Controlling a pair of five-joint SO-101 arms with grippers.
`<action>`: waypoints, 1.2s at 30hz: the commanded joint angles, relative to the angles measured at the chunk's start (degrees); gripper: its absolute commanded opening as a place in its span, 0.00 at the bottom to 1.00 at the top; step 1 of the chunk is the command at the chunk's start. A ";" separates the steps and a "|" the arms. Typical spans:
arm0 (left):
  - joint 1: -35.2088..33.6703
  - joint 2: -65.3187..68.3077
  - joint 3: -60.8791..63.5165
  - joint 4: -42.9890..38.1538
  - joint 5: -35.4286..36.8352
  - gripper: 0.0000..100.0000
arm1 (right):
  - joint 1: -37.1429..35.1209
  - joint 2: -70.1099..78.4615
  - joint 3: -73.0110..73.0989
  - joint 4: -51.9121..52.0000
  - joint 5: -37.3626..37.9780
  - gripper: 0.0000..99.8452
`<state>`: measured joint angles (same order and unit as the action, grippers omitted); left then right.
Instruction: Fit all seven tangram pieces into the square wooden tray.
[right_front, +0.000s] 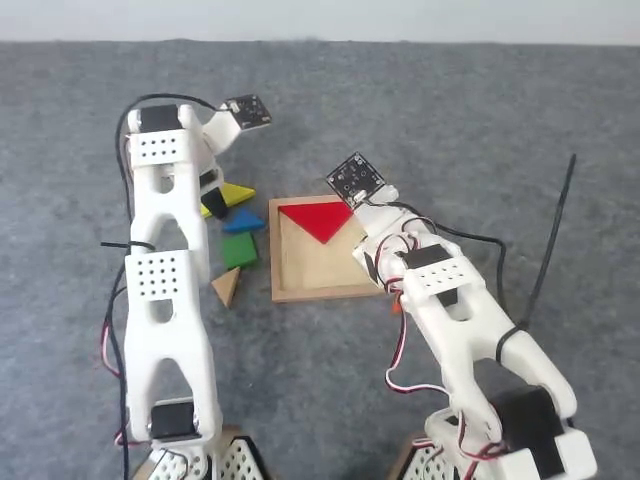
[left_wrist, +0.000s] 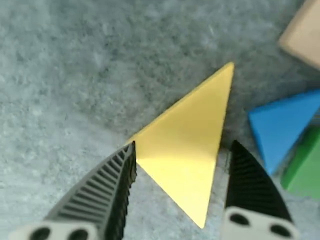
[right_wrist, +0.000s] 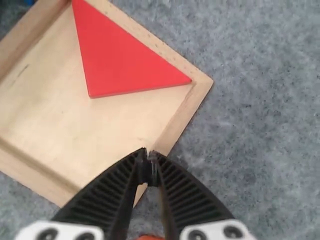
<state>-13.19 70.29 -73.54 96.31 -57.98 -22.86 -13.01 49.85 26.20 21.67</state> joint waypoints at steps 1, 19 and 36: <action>0.00 0.00 -2.86 -6.07 1.76 0.28 | 1.01 -3.12 -0.35 -1.45 1.05 0.01; -4.13 4.84 -2.68 -4.75 1.05 0.28 | 1.10 -3.12 -0.35 -1.45 1.05 0.01; -6.42 4.66 -2.77 3.96 0.97 0.24 | 1.10 -3.12 -0.35 -1.45 1.05 0.01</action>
<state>-16.00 73.80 -76.18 97.36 -55.69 -22.86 -13.01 49.85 25.85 21.67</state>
